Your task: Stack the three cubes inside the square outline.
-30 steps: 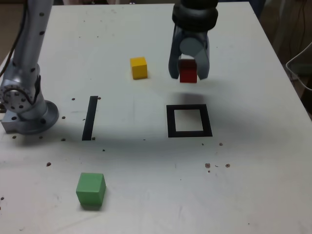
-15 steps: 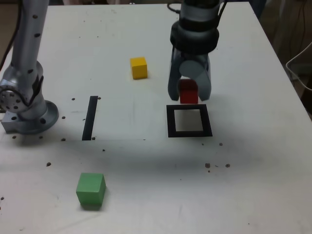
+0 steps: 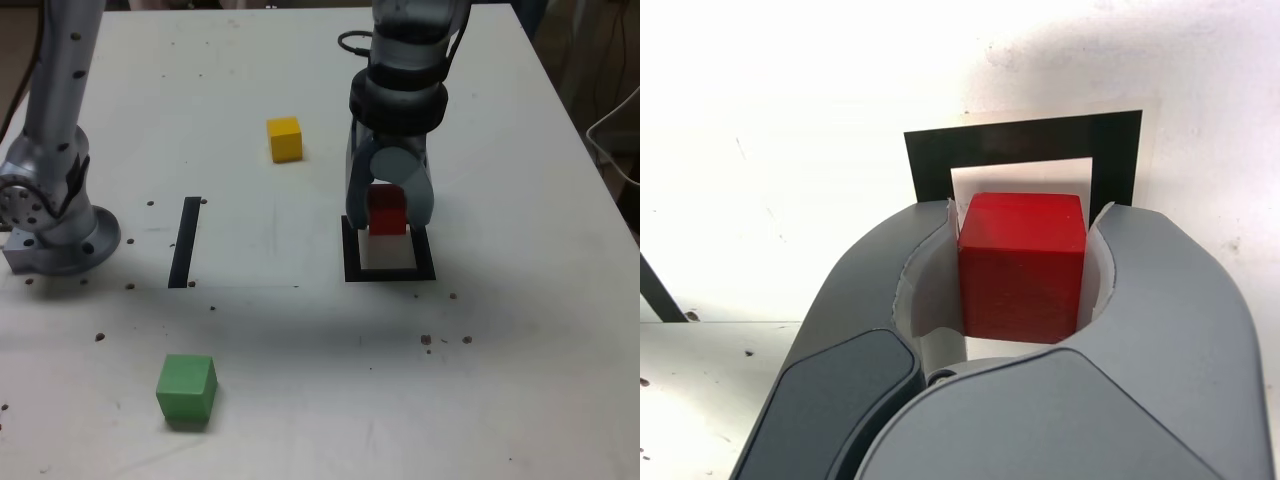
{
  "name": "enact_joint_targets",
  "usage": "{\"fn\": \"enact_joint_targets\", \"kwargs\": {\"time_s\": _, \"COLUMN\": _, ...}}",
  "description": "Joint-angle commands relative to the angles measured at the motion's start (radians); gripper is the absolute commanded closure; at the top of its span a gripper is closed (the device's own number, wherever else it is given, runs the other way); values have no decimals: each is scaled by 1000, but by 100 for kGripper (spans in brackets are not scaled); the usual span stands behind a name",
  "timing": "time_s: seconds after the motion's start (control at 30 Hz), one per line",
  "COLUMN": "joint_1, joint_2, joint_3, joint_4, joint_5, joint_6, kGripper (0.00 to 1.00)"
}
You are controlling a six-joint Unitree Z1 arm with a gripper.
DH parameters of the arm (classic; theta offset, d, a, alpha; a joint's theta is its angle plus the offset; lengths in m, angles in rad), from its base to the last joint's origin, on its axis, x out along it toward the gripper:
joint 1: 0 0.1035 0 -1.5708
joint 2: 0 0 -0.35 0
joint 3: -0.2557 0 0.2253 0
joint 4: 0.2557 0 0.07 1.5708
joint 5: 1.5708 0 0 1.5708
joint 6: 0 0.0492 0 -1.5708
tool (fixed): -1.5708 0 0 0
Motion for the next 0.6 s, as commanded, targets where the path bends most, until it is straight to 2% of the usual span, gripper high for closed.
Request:
{"fn": "enact_joint_targets", "kwargs": {"time_s": 0.0, "joint_1": 0, "joint_2": 5, "joint_3": 8, "joint_4": -14, "joint_5": -1, "joint_6": -4, "kGripper": 83}}
{"fn": "enact_joint_targets", "kwargs": {"time_s": 0.3, "joint_1": 0, "joint_2": 17, "joint_3": 40, "joint_4": -52, "joint_5": -24, "joint_6": 2, "kGripper": 83}}
{"fn": "enact_joint_targets", "kwargs": {"time_s": 0.57, "joint_1": -4, "joint_2": 25, "joint_3": 63, "joint_4": -60, "joint_5": -26, "joint_6": -1, "kGripper": 83}}
